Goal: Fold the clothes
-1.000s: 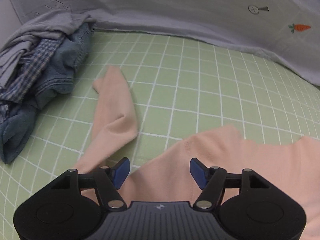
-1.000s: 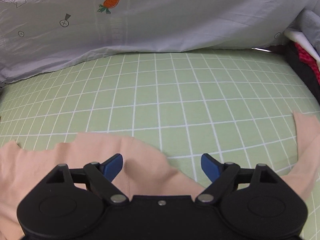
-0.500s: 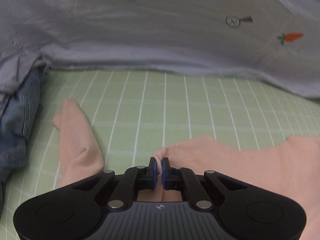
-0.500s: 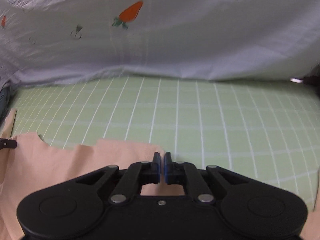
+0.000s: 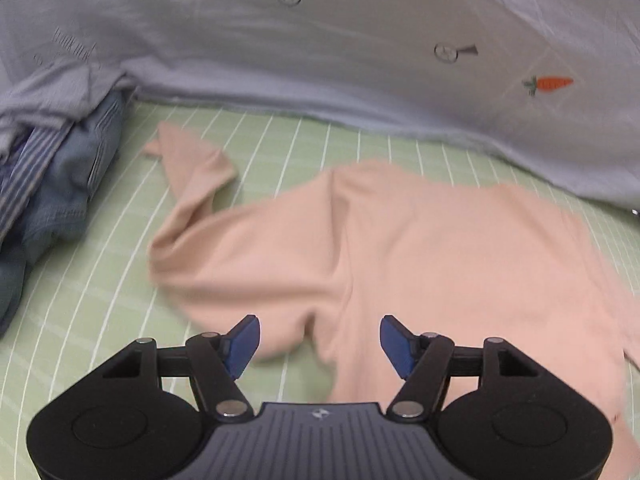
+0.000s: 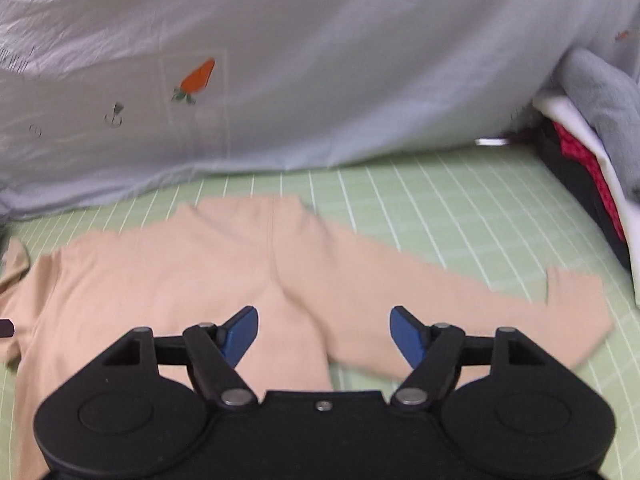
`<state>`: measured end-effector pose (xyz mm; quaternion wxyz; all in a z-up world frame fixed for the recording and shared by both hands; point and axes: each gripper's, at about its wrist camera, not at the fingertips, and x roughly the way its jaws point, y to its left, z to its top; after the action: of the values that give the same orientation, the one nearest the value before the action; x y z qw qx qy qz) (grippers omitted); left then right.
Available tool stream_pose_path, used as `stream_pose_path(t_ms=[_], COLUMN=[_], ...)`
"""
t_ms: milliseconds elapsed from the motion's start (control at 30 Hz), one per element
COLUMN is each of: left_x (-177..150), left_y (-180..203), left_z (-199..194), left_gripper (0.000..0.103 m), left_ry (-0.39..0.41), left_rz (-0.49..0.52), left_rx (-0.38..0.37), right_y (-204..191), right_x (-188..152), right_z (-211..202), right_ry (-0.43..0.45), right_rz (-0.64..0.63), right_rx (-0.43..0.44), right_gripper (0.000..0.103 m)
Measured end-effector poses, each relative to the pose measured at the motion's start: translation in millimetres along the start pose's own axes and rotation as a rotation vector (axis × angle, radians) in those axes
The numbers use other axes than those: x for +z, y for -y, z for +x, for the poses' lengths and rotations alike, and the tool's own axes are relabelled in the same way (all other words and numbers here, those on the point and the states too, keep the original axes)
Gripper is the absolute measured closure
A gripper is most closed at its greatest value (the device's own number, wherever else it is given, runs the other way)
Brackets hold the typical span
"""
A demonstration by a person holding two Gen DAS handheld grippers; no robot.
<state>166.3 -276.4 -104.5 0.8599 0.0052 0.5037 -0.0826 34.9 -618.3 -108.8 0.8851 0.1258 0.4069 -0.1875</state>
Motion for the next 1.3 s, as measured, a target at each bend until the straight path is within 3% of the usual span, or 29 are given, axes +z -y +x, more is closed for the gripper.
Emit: stream_pose_path(t_ms=[133,233,300,367,400,433,667,967,1200,1300], left_x=[-61,-91,-104,-113,-117,-121,-151,-174,-179,-181], left_y=[-10,-11,-14,-15,-15,-14,-9,-20,-24,-22], left_z=[-23,-39,-50,-59,-64,-68,-87,-93,-92,-89], left_gripper=[0.036,0.036,0.036,0.036,0.036,0.036,0.035,0.035,0.035,0.035], left_ry=[-0.094,-0.118,-0.114,-0.103,-0.097,-0.092,-0.082,-0.094,-0.109,-0.119], left_rz=[-0.041,-0.045,-0.054,-0.071,-0.079,-0.083,-0.109,-0.167,-0.164,-0.149], left_rx=[0.001,0.023,0.03,0.037,0.043,0.049,0.082,0.089,0.092,0.082], right_y=[12,8,4,1,0,0,15,37,50,58], right_x=[-52,-71,-78,-82,-83,-84,-104,-144,-151,-152], right_z=[-20,-23,-24,-26,-27,-31,-82,-103,-118,-124], right_ry=[-0.068,-0.08,-0.074,-0.062,-0.057,-0.045,0.054,-0.031,-0.05,-0.039], right_rz=[0.057,0.028,-0.012,-0.071,-0.098,-0.116,-0.127,-0.083,0.032,0.097], right_rx=[0.02,0.039,0.03,0.028,0.029,0.034,0.054,0.062,0.043,0.042], right_gripper=[0.03,0.046,0.049,0.067,0.089,0.1,0.1,0.098,0.087,0.073])
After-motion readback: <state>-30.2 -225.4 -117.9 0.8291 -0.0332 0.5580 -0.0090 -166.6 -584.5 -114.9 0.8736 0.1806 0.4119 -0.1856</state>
